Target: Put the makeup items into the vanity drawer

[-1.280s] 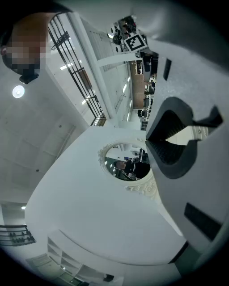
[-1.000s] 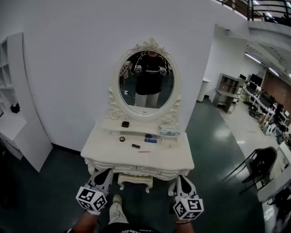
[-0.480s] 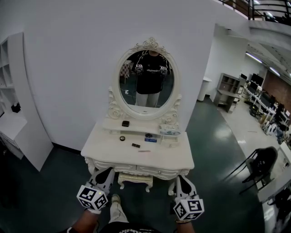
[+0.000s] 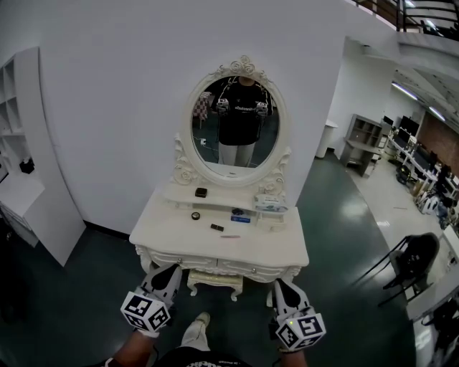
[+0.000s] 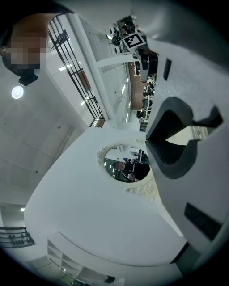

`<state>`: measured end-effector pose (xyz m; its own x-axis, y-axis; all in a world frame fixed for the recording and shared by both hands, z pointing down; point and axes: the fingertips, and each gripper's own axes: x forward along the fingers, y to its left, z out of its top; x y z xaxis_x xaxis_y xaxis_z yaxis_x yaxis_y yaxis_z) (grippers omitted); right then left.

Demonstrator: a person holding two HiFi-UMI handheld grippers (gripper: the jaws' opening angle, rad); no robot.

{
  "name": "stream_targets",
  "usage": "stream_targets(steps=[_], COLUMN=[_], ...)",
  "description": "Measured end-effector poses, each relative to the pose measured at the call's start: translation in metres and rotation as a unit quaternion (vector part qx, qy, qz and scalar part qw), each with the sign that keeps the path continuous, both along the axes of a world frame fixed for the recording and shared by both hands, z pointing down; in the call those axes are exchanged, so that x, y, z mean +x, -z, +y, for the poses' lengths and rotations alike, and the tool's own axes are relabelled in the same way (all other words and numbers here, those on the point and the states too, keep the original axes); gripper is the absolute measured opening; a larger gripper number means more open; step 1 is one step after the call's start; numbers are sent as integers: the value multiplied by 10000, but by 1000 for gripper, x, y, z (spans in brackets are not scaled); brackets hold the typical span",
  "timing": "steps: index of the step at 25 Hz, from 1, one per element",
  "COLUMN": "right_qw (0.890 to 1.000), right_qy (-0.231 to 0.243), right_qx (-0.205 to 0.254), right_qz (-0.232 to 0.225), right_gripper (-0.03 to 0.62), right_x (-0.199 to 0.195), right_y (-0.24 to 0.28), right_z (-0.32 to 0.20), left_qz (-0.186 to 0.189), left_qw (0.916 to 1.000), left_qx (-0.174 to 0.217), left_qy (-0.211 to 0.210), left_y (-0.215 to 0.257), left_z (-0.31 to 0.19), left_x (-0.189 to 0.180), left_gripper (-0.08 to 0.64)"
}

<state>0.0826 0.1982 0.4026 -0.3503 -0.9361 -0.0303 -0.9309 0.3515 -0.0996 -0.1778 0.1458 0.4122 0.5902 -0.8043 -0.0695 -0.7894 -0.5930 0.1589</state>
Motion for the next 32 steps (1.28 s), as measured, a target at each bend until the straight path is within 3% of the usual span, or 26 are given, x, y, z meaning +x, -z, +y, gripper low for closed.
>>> stream_targets(steps=[8, 14, 19, 32], right_qw=[10000, 9997, 9986, 9981], right_qy=[58, -251, -516, -608], right_qx=[-46, -29, 137, 14], right_qz=[-58, 20, 35, -2], right_gripper=[3, 3, 3, 3], right_x=[-3, 6, 18, 28], right_y=[0, -3, 3, 3], right_z=[-11, -33, -61, -145], left_qz=[22, 60, 49, 88], left_qw=[10000, 10000, 10000, 9998], left_qx=[21, -22, -1, -78], left_qy=[6, -29, -73, -150], left_y=[1, -2, -1, -3], left_z=[-12, -34, -63, -150], left_x=[0, 4, 9, 23], left_gripper=[6, 6, 6, 6])
